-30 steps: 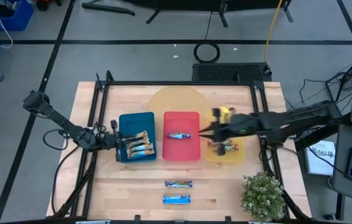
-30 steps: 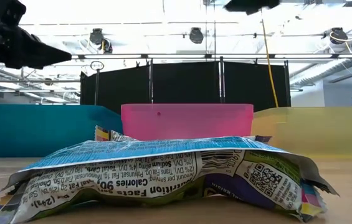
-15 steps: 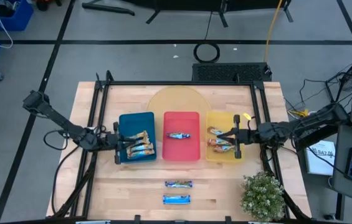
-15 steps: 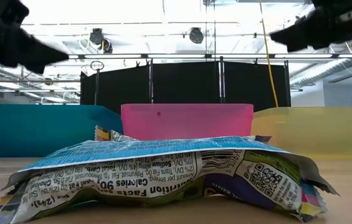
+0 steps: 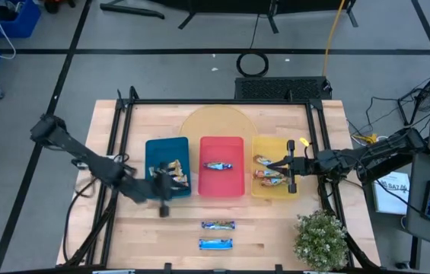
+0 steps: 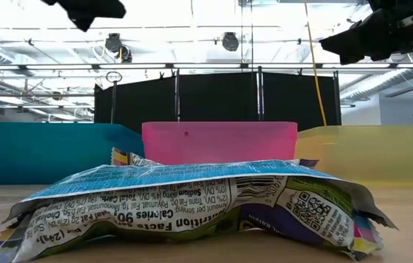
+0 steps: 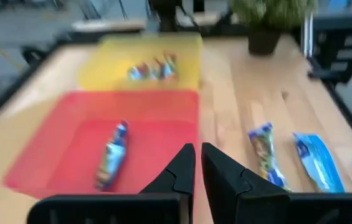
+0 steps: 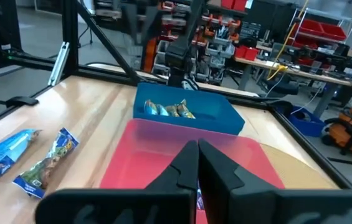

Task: Pick and place Granola Bars by type
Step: Put the top blue granola bar into the red bin

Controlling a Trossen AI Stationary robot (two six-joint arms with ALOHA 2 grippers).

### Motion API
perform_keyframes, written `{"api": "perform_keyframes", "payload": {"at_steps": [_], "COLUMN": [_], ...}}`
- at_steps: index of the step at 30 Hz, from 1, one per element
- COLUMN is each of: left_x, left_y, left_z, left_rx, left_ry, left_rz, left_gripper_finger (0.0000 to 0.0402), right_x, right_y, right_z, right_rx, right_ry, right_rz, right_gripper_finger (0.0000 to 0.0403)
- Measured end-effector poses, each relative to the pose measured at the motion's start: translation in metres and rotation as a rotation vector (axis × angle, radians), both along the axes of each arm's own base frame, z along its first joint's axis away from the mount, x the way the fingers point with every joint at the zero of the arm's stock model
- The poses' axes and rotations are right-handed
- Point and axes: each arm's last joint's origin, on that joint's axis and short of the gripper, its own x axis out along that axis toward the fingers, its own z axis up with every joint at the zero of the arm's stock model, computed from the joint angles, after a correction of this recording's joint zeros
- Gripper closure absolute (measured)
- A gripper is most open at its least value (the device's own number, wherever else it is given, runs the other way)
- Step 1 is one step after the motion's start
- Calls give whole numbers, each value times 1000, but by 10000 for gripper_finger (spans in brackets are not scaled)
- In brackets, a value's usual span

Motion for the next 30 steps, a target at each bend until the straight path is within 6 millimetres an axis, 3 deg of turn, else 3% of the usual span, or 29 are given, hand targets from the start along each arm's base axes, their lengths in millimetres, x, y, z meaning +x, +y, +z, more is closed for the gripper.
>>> {"api": "perform_keyframes", "payload": {"at_steps": [4, 9, 15, 23, 30], "left_x": [38, 75, 113, 154, 170], "left_y": [-24, -49, -75, -78, -75], "left_z": [-6, -10, -18, -62, -90], "left_rx": [-2, -81, -155, -213, -173], "left_ry": [108, 174, 262, 497, 677], "left_rz": [-6, -96, -184, -126, -126], "left_gripper_finger": [364, 359, 289, 179, 141], "right_x": [0, -5, -13, -13, -13], "right_y": [0, -1, -3, -3, -3], "right_z": [0, -9, -11, -11, -11], "right_rx": [-22, -29, -52, -87, -79], "right_ry": [-9, -158, -325, -324, -325], "right_rz": [4, 1, -13, -16, -16], "right_gripper_finger": [402, 402, 402, 403, 403]}}
